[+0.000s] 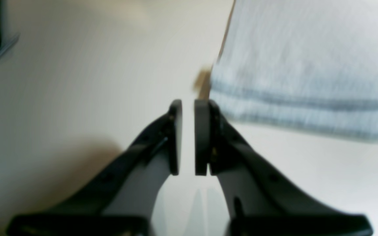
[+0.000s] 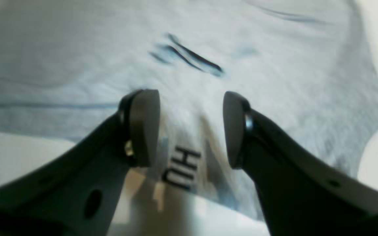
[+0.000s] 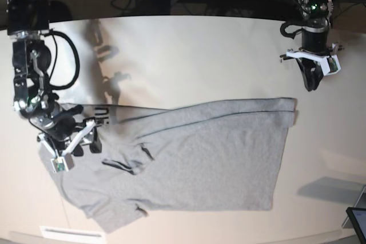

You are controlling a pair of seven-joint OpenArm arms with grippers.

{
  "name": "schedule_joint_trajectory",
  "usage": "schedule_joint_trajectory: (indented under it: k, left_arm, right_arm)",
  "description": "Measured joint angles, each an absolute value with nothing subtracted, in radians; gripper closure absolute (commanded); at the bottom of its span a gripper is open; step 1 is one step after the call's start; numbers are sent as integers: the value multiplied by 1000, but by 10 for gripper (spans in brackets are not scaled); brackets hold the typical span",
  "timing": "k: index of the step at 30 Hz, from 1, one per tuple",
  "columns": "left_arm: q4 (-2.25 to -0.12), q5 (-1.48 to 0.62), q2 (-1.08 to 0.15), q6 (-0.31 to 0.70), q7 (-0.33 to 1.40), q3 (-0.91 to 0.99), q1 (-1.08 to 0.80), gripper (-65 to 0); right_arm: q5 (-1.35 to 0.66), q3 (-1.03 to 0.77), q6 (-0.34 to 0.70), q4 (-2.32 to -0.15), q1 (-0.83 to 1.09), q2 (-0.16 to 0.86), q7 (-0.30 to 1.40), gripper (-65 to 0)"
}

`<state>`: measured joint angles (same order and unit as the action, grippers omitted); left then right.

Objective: Fold the T-shirt properly
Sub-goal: 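Grasp the corner with the right gripper and pull it along the table, then grasp the folded edge with both grippers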

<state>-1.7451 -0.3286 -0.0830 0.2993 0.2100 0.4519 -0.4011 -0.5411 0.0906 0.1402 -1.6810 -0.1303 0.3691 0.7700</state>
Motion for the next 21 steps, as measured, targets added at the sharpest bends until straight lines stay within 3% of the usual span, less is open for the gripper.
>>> schedule_joint_trajectory:
  k: [4,7,12,18,21]
  left_arm:
    - [-1650,-166,-82,290,197,440,-319,-64]
    - [-1595,-66,-84,289,49,385,-284,-64]
    - [-1518,-26,-78,305,-13,321,-227,-64]
    - [-1477,-26,-81,292,-15,331,-157,-72]
    - [-1475,-26,-82,294,42,332,-120,-223]
  right_arm:
    - [-322,92,140,-1697,-63,332,693,-377]
    - [-175,93,148,-1697,-22,305,623,-395]
    - [-159,92,208,-1654,-24,295,599,-395]
    - [-154,88,208,-1527,-45,296,607,-393]
    - [-157,88,208,-1491,-62,295,604,-392]
